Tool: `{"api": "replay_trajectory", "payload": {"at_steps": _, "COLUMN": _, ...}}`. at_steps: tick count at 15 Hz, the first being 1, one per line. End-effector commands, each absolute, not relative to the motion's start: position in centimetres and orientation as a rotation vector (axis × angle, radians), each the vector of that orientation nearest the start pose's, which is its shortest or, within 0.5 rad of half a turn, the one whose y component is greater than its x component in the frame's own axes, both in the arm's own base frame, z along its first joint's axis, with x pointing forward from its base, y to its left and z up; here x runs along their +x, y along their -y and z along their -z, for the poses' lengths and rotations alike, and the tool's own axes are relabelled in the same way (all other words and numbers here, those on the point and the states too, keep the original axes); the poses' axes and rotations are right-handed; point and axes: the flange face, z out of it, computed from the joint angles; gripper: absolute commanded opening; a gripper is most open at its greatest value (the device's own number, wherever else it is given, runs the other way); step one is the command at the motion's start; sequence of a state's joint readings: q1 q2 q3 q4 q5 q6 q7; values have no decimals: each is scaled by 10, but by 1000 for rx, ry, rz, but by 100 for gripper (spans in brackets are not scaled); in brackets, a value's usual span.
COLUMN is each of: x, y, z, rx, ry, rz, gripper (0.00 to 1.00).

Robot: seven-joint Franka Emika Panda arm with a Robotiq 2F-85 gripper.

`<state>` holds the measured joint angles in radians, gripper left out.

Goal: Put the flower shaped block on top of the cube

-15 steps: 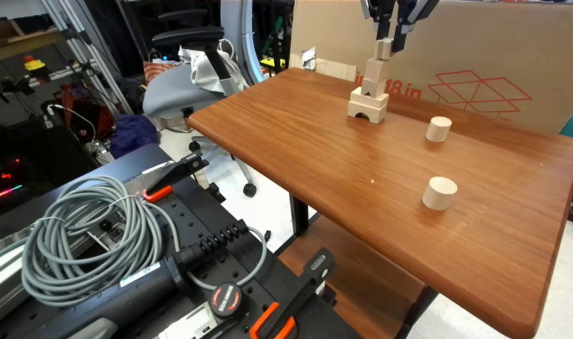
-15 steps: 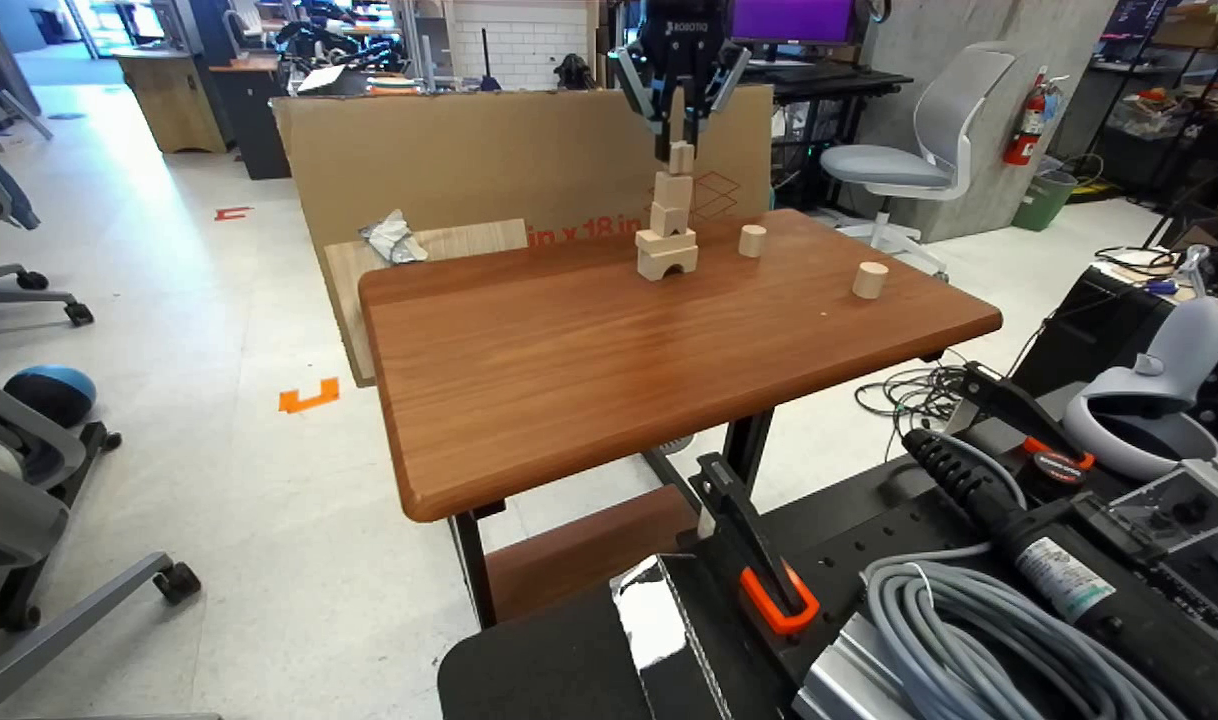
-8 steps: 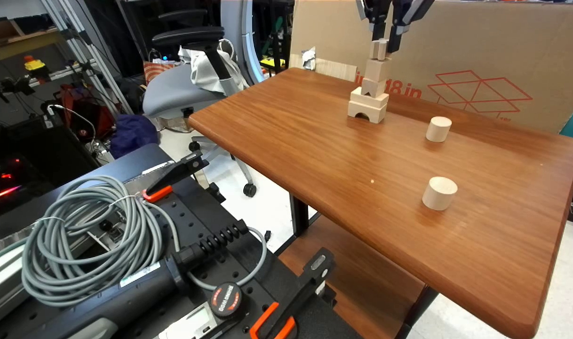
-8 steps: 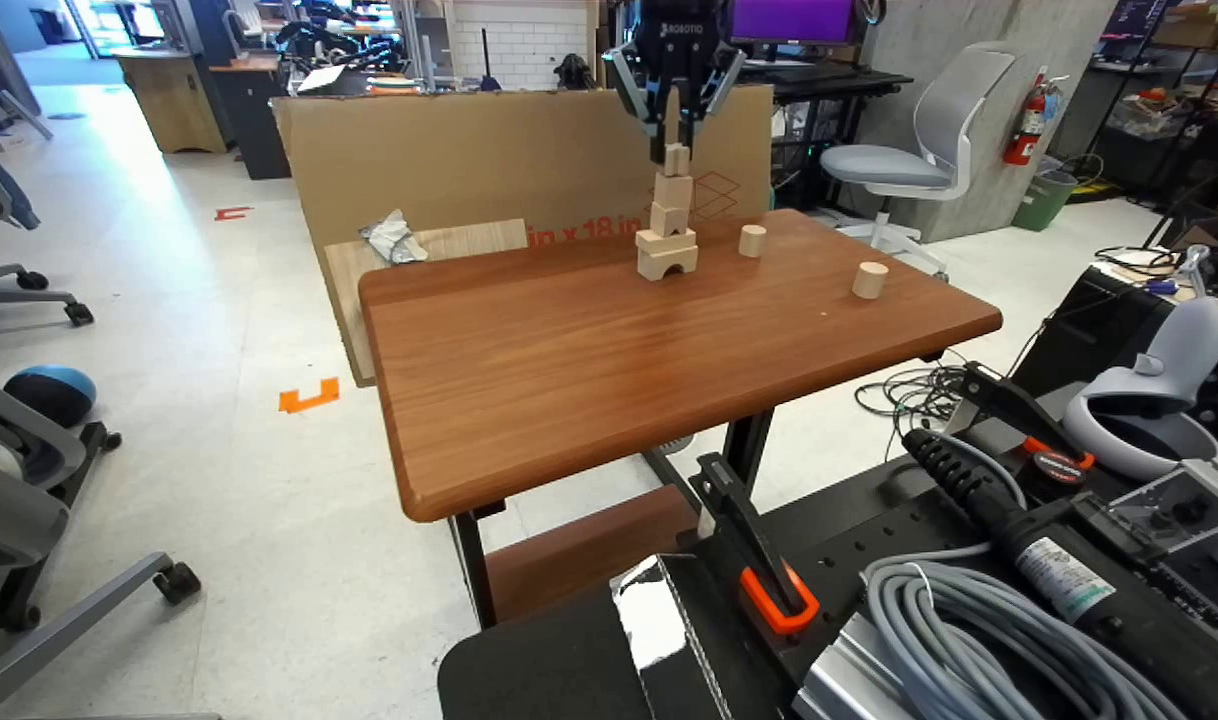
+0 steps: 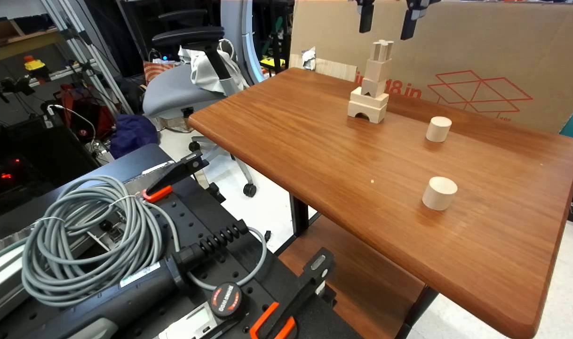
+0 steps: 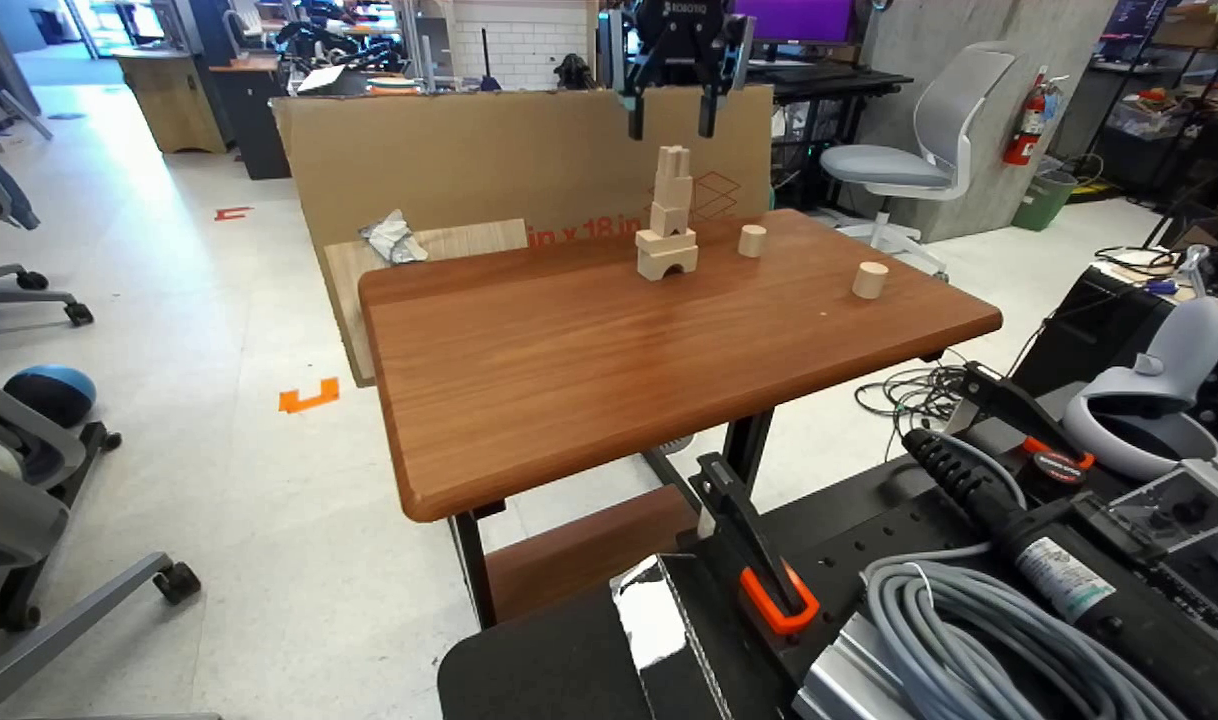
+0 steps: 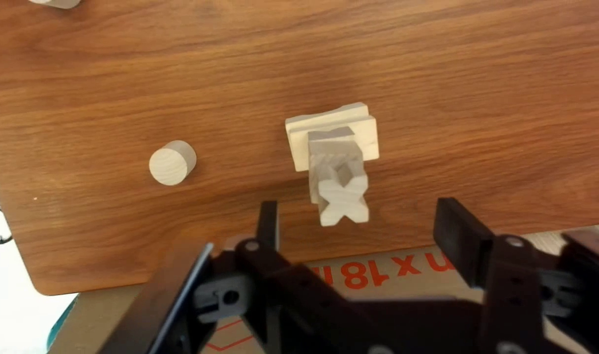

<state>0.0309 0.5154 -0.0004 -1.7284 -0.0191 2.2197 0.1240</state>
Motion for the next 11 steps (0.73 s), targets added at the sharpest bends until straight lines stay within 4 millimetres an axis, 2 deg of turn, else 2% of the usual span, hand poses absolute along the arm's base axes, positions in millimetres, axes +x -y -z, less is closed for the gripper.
{"api": "replay_trajectory", "payload": {"at_steps": 1, "x": 617, "y": -7, "z": -337, "rx": -3108, "ry": -94, "rz": 11, "gripper": 100}}
{"api": "replay_trajectory", "payload": {"at_steps": 3, "x": 594, "y": 5, "z": -362, "rx": -3098, "ry": -73, "rz": 28, "gripper": 100}}
{"api": "replay_trajectory", "payload": {"at_steps": 5, "x": 564, "y": 26, "z": -380, "rx": -3110, "ry": -114, "rz": -45, "gripper": 100}}
{"api": "replay_trajectory", "payload": {"at_steps": 6, "x": 602, "y": 11, "z": -362, "rx": -3119, "ry": -107, "rz": -10, "gripper": 100}}
{"api": "replay_trajectory", "payload": {"at_steps": 8, "x": 578, "y": 25, "z": -379, "rx": -3118, "ry": -131, "rz": -28, "gripper": 100}}
{"api": "replay_trajectory", "payload": {"at_steps": 11, "x": 568, "y": 27, "z": -380, "rx": -3117, "ry": -133, "rz": -38, "gripper": 100}}
